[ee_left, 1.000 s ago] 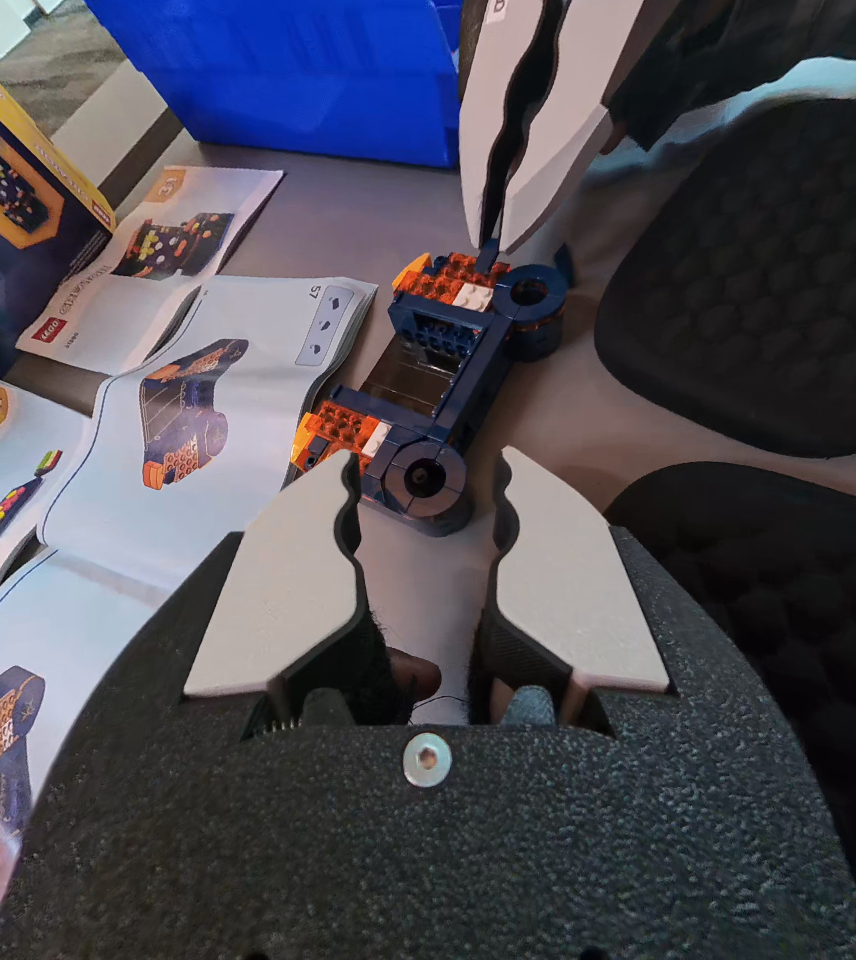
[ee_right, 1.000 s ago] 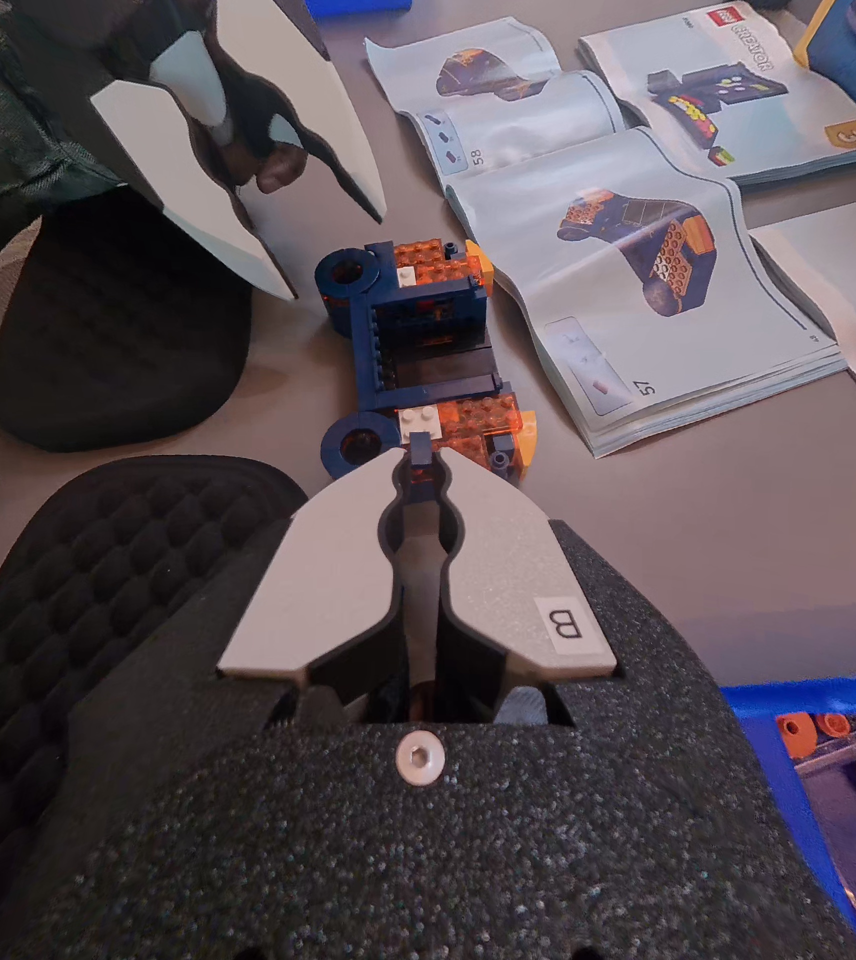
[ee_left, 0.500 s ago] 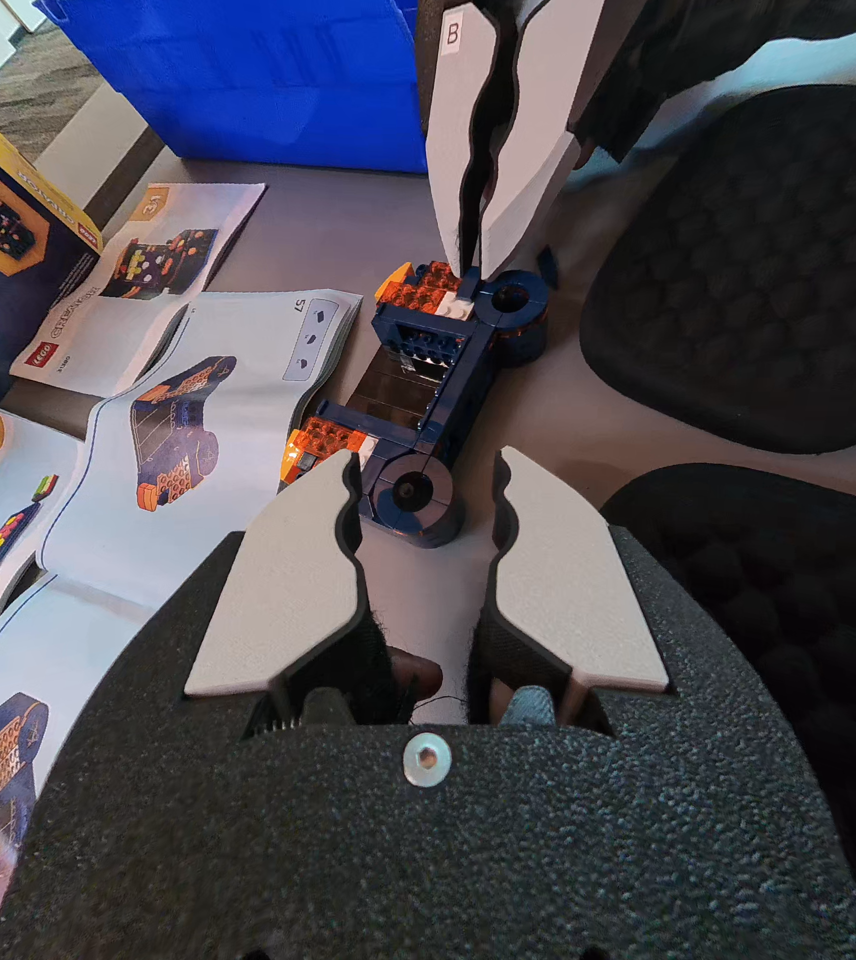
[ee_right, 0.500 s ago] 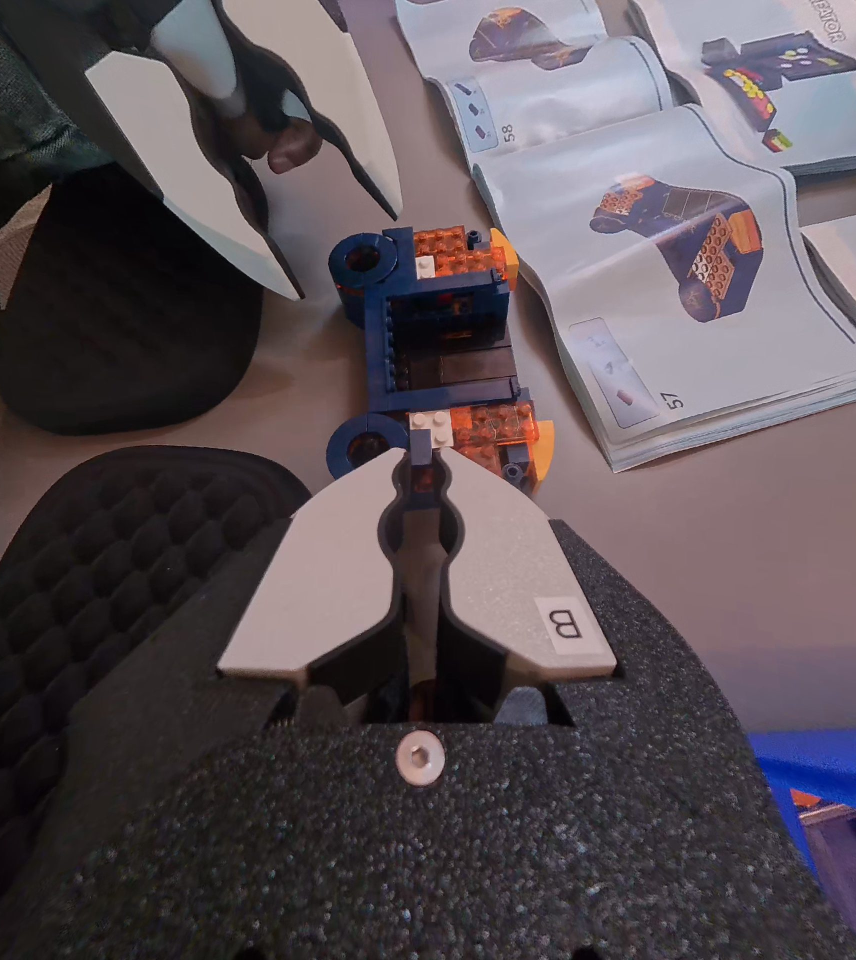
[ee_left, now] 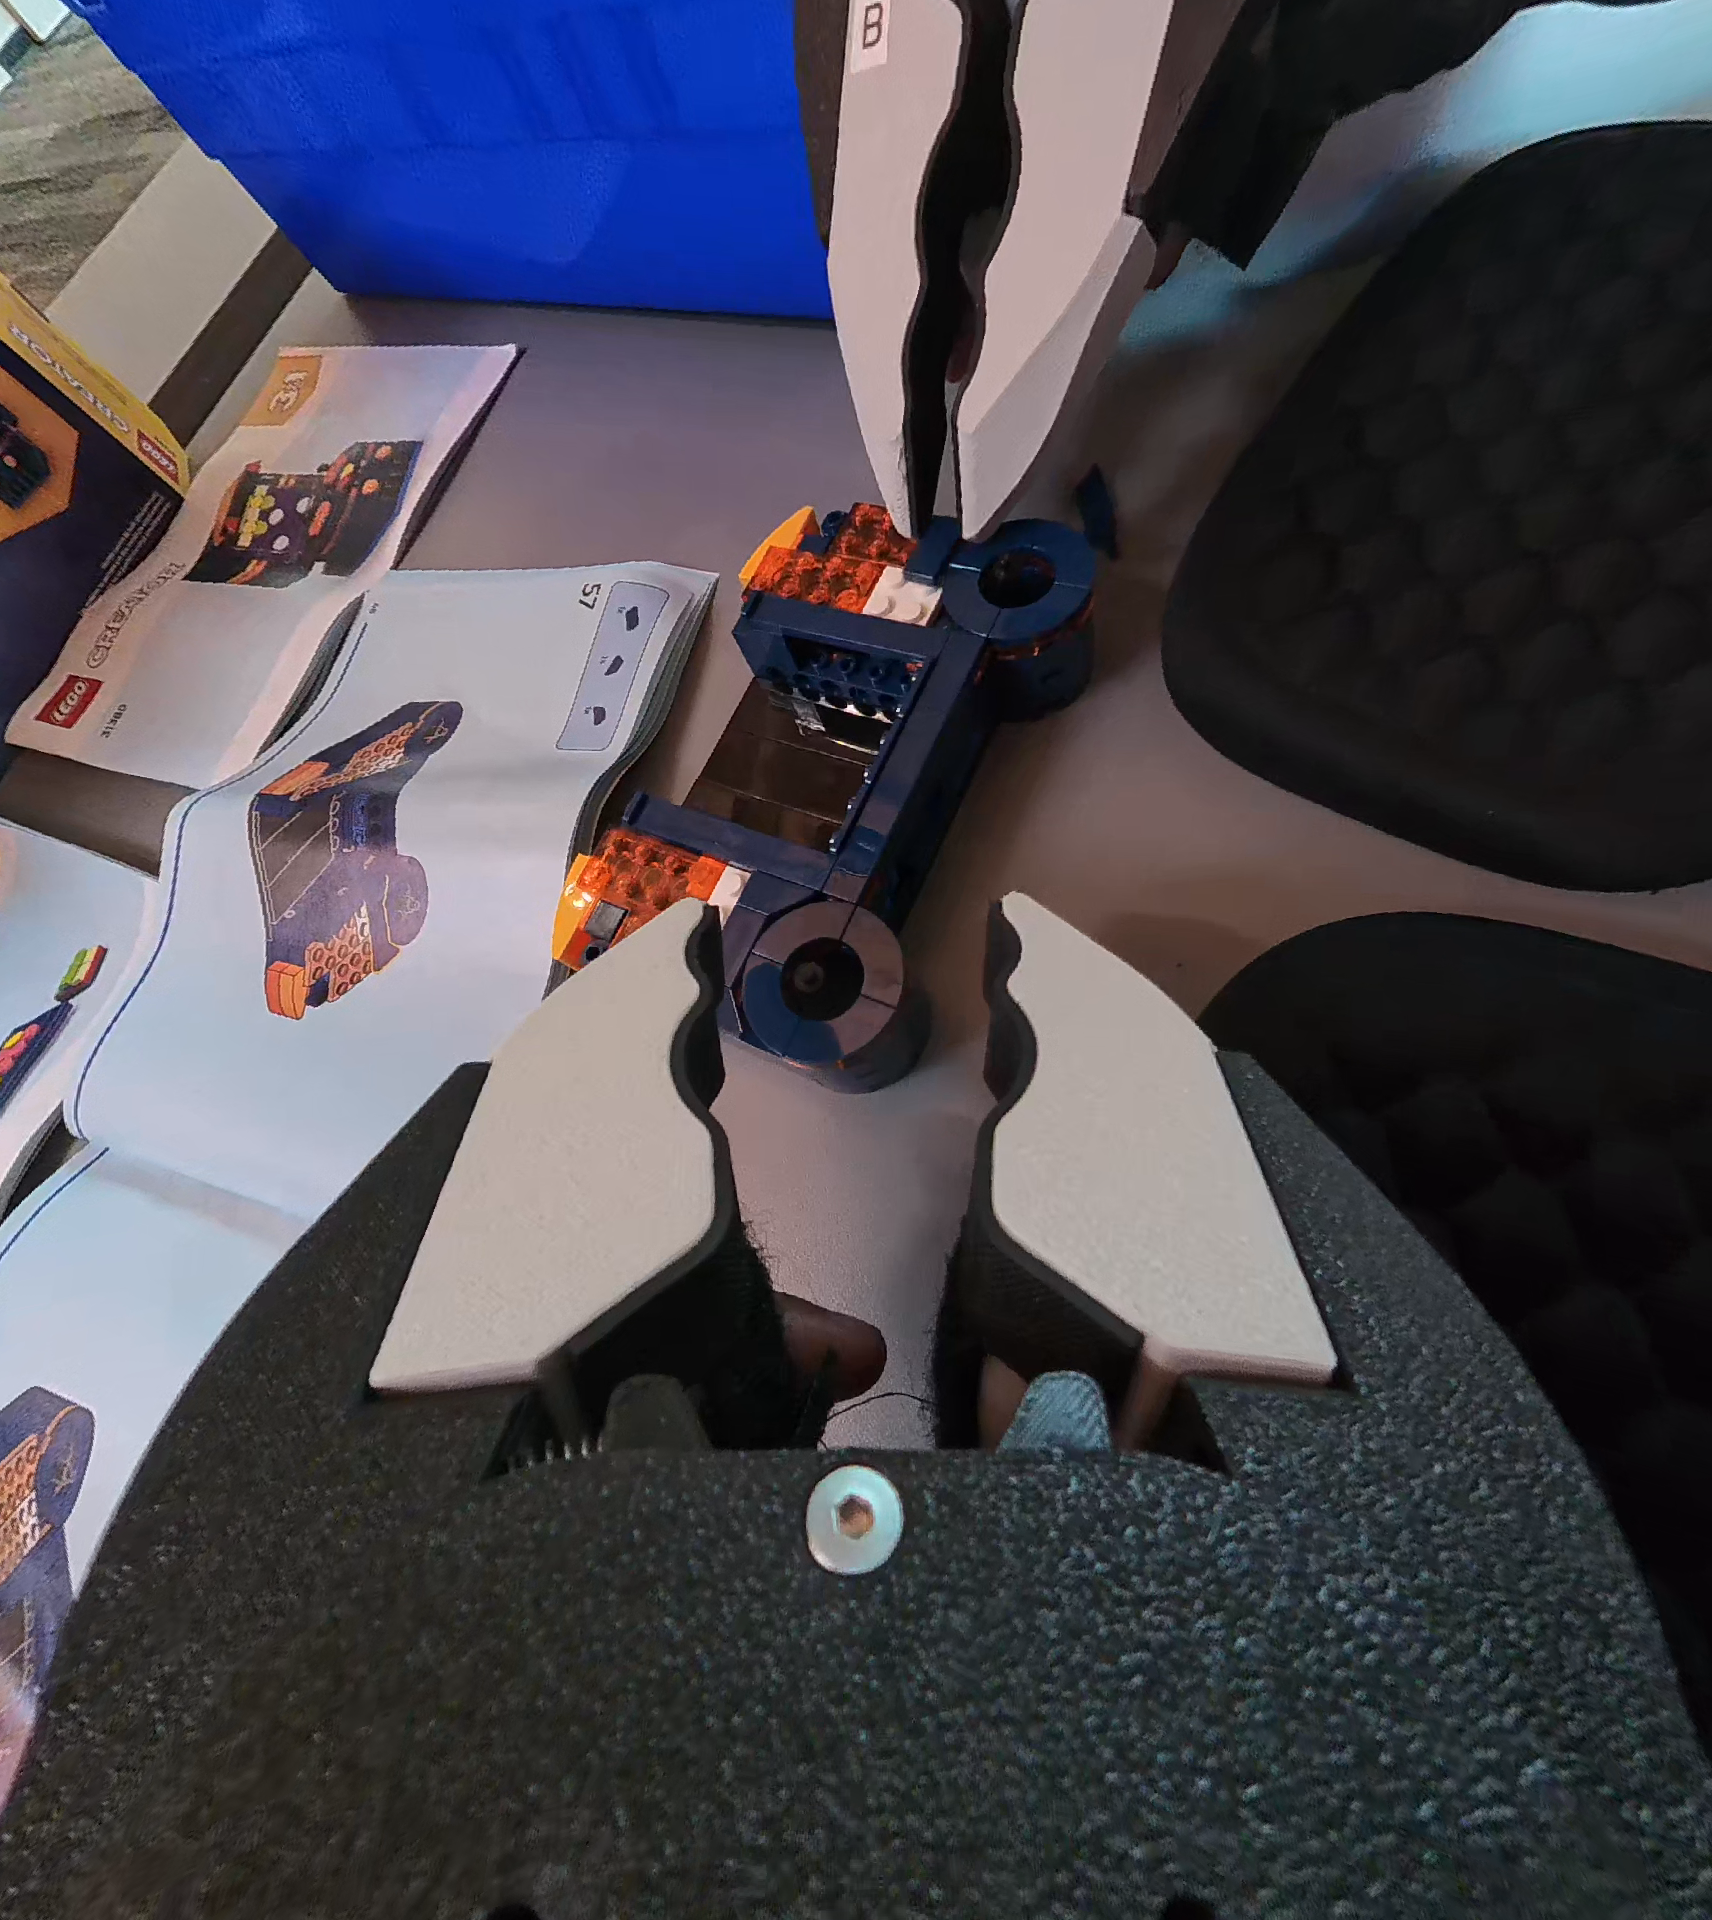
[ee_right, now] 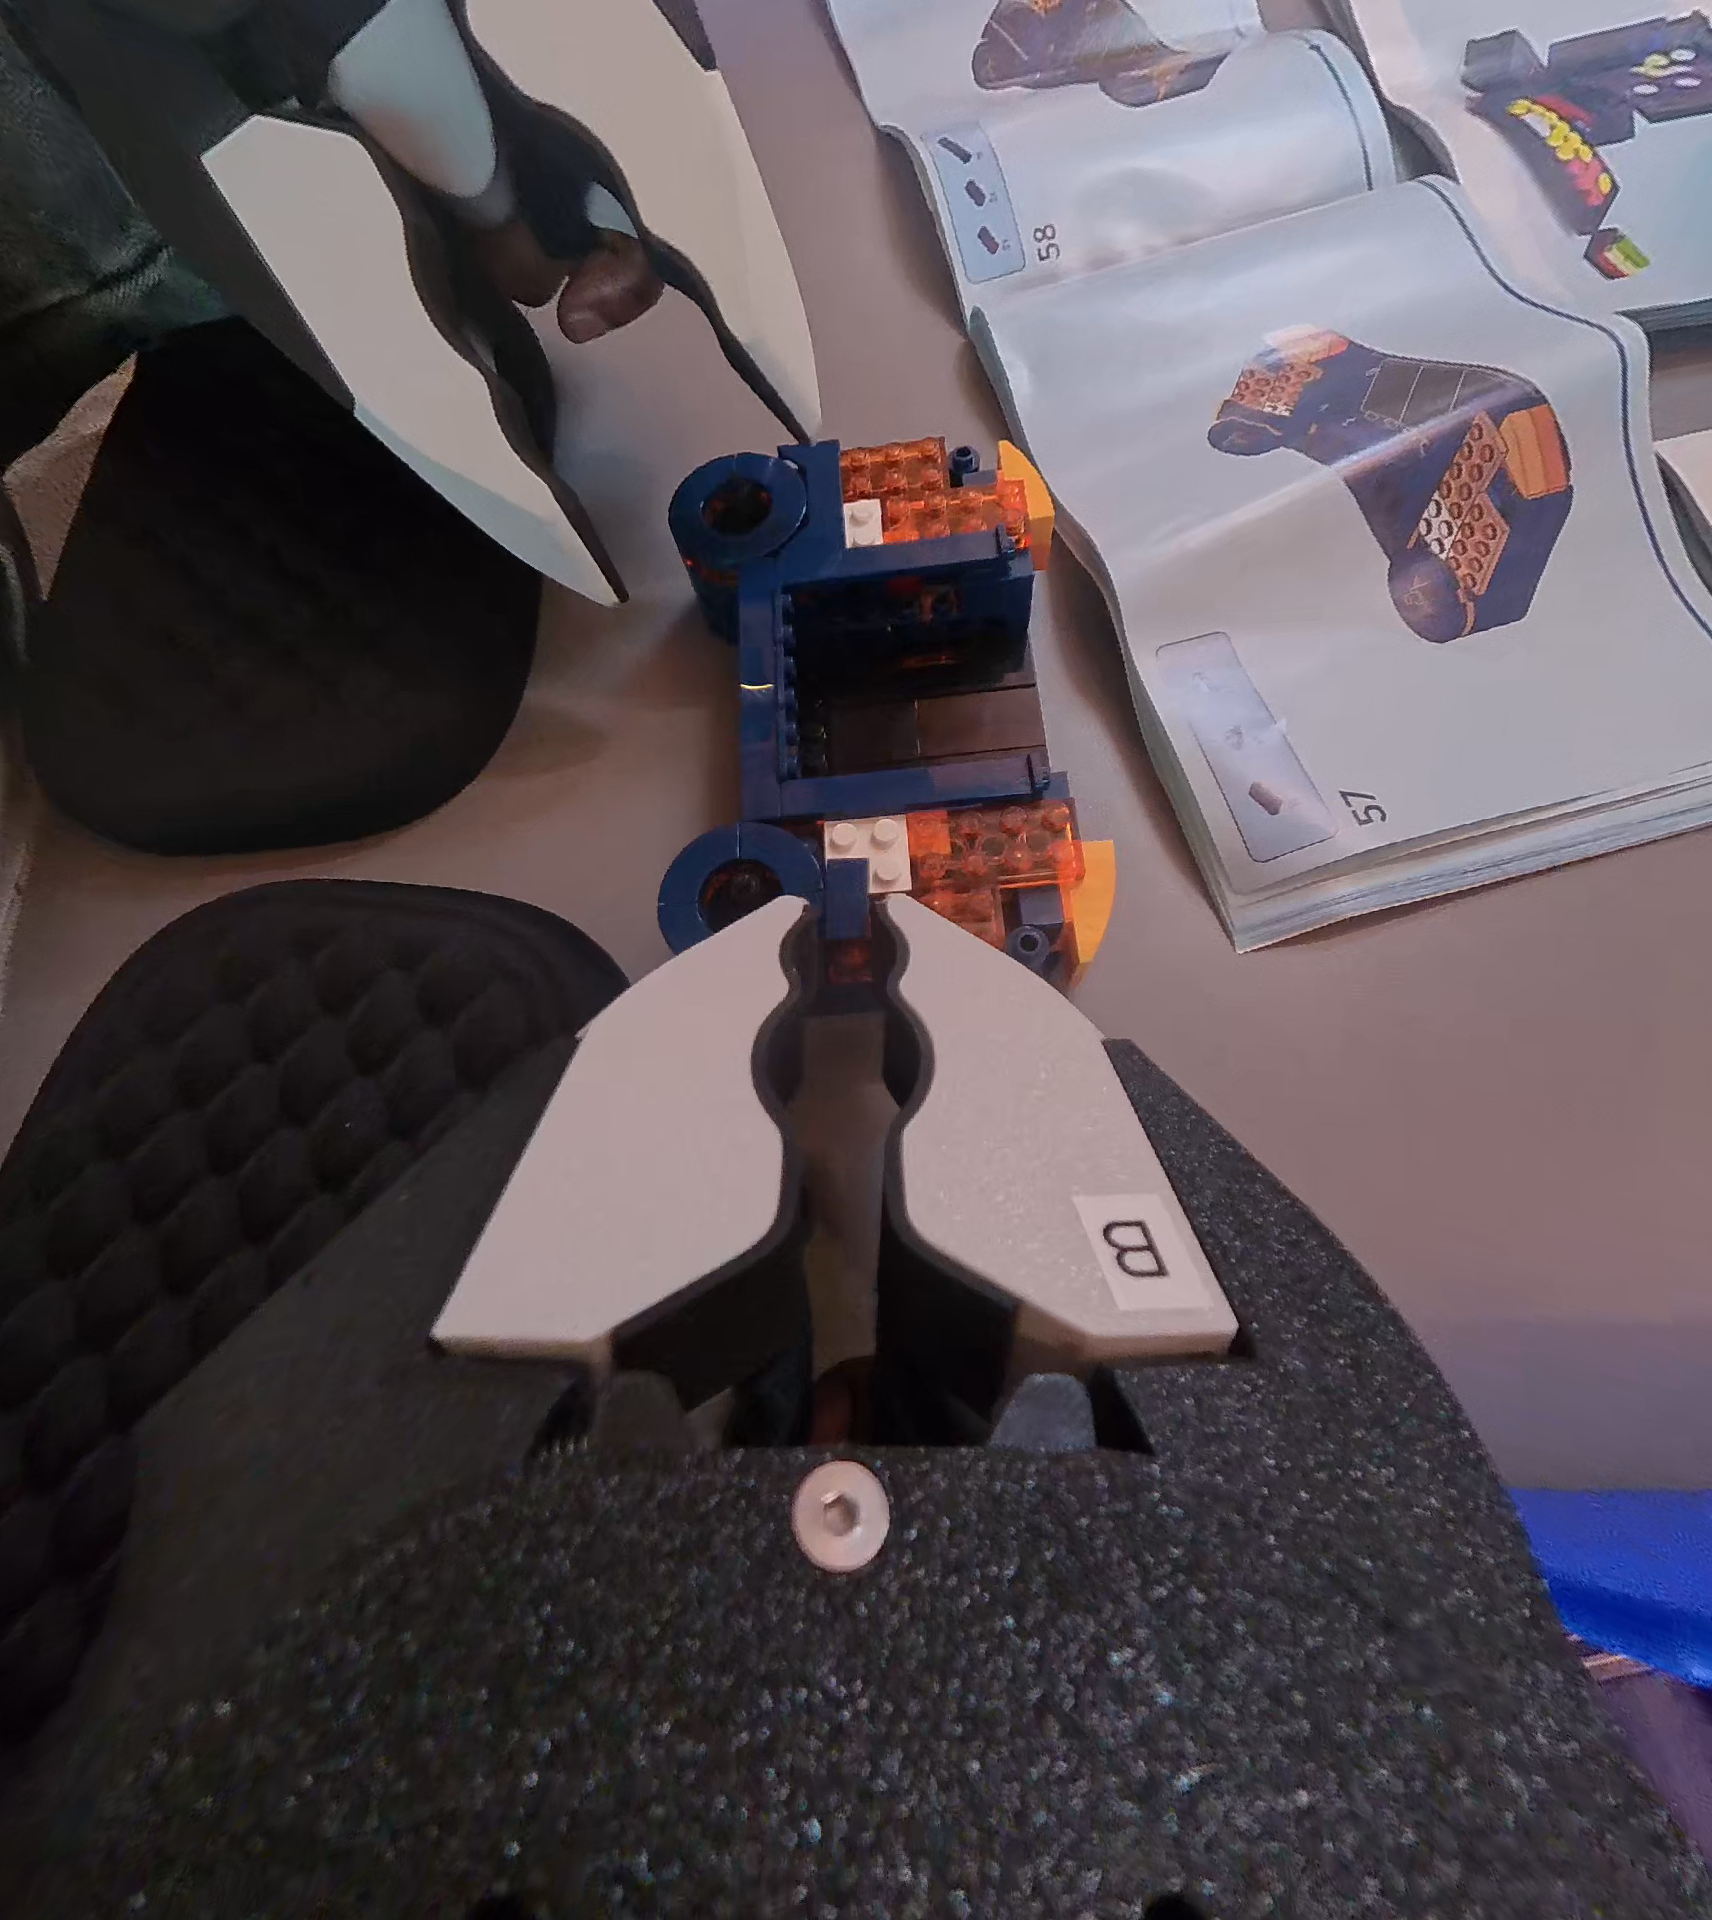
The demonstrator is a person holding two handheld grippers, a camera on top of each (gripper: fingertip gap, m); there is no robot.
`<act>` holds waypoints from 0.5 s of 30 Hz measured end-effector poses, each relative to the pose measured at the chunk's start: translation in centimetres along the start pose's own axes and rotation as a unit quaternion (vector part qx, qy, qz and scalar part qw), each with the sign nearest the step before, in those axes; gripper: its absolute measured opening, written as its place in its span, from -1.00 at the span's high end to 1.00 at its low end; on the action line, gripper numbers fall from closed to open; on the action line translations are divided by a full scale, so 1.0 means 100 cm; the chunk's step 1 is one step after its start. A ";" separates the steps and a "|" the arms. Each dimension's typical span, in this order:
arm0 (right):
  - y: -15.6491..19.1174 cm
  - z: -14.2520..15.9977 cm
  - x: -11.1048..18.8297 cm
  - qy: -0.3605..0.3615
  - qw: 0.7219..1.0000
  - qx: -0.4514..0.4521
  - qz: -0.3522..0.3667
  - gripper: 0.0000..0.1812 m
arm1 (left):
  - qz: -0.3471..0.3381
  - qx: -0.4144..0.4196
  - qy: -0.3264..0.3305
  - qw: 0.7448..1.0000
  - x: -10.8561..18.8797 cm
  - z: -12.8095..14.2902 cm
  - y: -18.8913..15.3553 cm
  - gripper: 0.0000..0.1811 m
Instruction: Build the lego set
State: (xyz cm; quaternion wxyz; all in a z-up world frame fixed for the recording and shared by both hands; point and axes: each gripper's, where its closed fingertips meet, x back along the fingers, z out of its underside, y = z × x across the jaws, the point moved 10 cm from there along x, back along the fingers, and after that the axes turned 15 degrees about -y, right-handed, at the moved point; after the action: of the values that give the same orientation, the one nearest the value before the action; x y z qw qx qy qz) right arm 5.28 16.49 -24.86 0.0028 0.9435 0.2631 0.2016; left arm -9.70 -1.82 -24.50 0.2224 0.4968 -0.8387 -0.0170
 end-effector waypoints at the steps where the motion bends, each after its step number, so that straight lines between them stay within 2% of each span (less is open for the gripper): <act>1: 0.000 0.000 0.000 0.000 1.000 -0.001 0.000 0.89 | 0.000 0.000 0.000 1.000 0.000 0.000 0.000 0.47; 5: -0.001 -0.002 0.001 -0.015 1.000 -0.006 0.003 0.89 | -0.003 -0.004 -0.005 1.000 0.001 -0.002 0.000 0.48; 8: -0.002 -0.008 0.005 -0.027 1.000 -0.009 0.013 1.00 | 0.002 -0.004 -0.010 1.000 -0.001 -0.007 -0.002 0.53; 12: -0.001 -0.011 0.000 0.012 1.000 0.004 0.017 1.00 | 0.022 0.035 -0.005 0.999 -0.021 -0.021 -0.013 0.57; 15: 0.000 -0.010 -0.003 0.020 1.000 0.005 0.008 1.00 | 0.040 0.028 -0.012 0.999 -0.037 -0.026 -0.023 0.52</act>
State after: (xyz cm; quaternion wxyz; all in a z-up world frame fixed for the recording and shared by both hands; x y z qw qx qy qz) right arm 4.65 16.25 -24.06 -0.0086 0.9415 0.2562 0.2189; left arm -5.29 0.64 -24.03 0.1990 0.4685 -0.8607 0.0096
